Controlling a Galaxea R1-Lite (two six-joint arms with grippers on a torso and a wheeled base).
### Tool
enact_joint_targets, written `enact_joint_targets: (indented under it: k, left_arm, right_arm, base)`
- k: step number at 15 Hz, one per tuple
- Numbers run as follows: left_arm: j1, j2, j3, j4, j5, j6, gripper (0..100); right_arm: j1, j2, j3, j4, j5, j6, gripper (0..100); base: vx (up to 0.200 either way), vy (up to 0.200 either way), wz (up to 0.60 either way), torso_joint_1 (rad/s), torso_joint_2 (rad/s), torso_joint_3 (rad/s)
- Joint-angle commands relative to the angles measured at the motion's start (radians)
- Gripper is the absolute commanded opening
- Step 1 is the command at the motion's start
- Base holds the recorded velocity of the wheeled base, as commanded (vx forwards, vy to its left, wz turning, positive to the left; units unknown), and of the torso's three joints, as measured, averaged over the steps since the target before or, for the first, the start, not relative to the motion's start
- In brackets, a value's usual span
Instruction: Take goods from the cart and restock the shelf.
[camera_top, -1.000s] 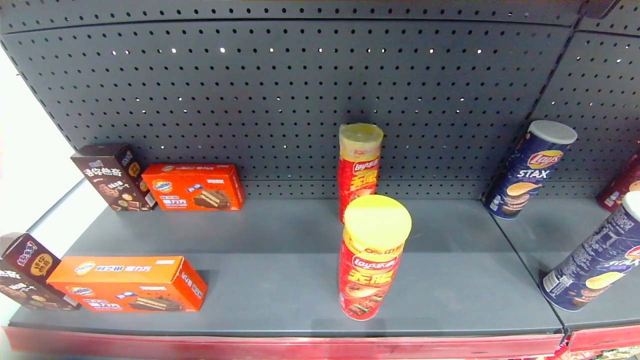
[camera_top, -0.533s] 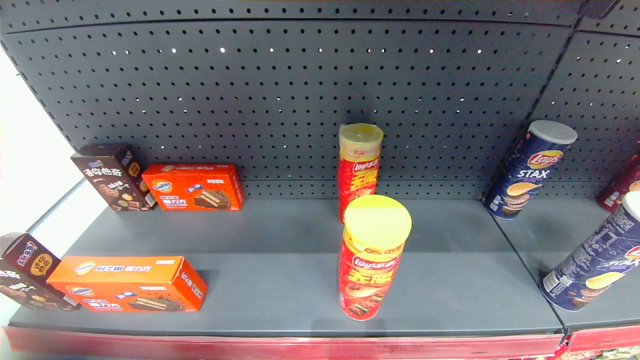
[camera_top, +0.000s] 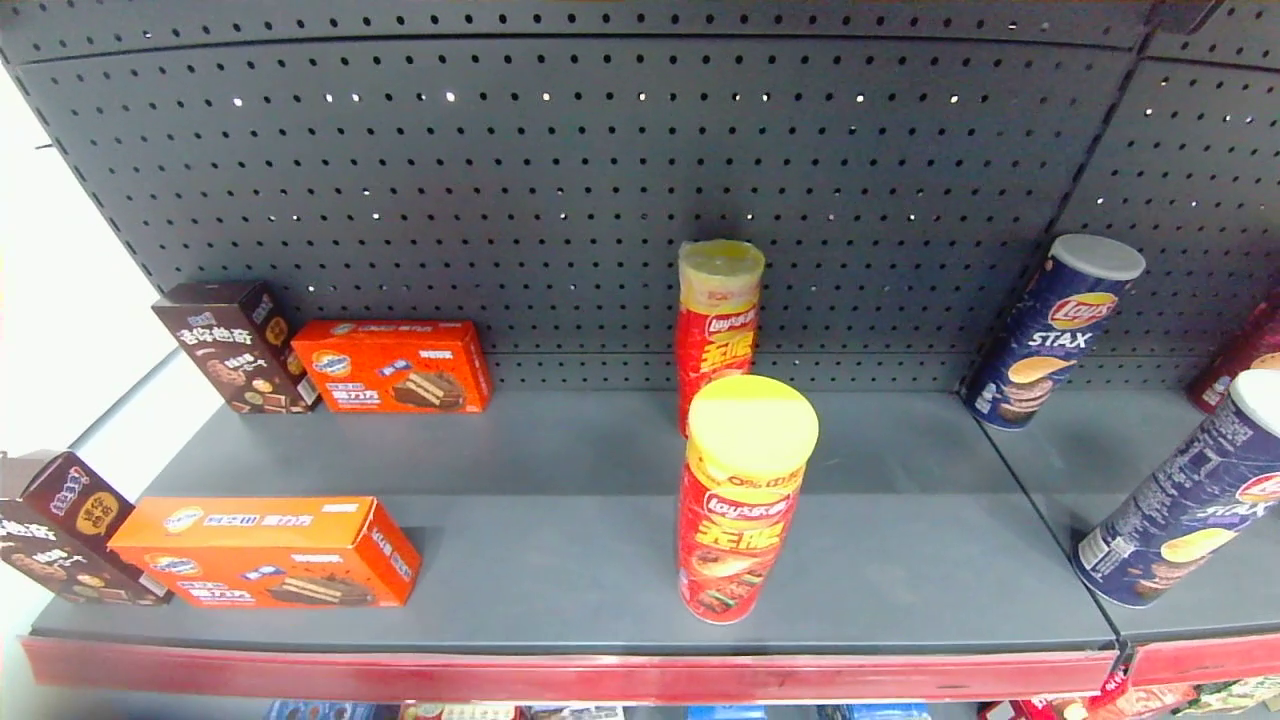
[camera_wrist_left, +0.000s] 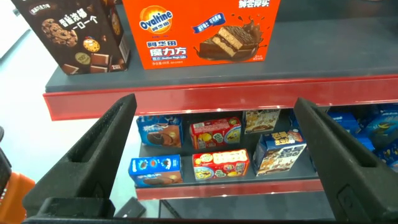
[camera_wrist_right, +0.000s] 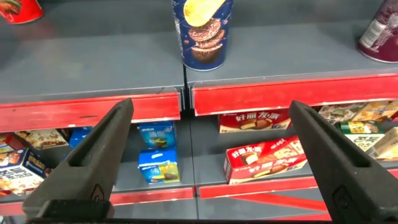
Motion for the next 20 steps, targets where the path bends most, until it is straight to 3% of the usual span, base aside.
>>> enact_joint_targets:
  k: [1,9,11,20]
  left_arm:
    - [0.0,0.001,0.001,0.0,0.0,0.001,100]
    - [0.0,0.001,0.001,0.0,-0.002,0.0,100]
    - [0.0,0.001,0.001,0.0,-0.002,0.0,100]
    - [0.0,0.001,0.001,0.0,0.001,-0.005,100]
  right_arm:
    - [0.0,0.003,0.0,-0.001,0.0,0.0,100]
    - [0.0,0.003,0.0,-0.001,0.0,0.0,100]
    - [0.0,0.003,0.0,-0.001,0.0,0.0,100]
    - [-0.001,0.003,0.0,-0.001,0.002,-0.002,100]
  base:
    - [0.0,-0.2,0.0,0.012,0.01,0.007]
    - [0.0,-0.025,0.0,-0.001,0.0,0.001]
    - [0.0,-0.2,0.0,0.01,0.01,-0.007]
    - [0.0,0.0,0.0,0.0,0.0,0.0]
